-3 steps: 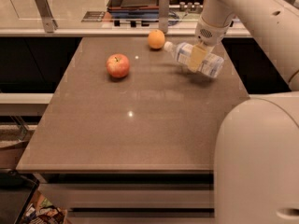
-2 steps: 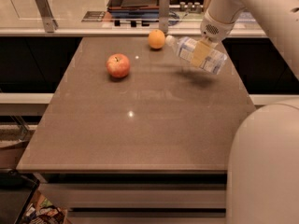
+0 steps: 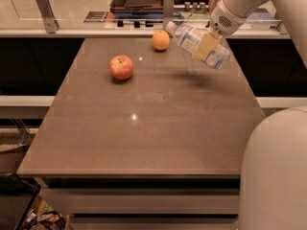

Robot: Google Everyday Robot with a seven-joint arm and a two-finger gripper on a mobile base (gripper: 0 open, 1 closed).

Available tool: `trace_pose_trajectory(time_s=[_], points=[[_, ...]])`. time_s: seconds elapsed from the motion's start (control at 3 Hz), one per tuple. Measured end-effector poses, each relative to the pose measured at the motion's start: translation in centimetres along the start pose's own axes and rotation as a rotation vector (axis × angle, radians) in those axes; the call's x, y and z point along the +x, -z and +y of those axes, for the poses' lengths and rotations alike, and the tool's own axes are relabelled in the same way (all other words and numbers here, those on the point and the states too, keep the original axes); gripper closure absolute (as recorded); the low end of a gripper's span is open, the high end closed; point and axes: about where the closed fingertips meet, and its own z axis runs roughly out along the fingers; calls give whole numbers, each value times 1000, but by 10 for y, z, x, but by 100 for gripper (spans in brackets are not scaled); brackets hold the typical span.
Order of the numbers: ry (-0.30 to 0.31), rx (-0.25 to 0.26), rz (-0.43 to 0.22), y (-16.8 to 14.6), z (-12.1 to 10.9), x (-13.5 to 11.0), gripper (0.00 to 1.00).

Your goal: Place blue plastic bottle upright

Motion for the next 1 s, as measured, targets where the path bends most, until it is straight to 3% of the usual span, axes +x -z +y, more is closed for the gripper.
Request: trace_pose_trajectory(time_s=[0.67, 1.0], points=[[-4, -74, -201, 5, -2, -24, 100], [-25, -57, -278, 18, 2, -26, 100]])
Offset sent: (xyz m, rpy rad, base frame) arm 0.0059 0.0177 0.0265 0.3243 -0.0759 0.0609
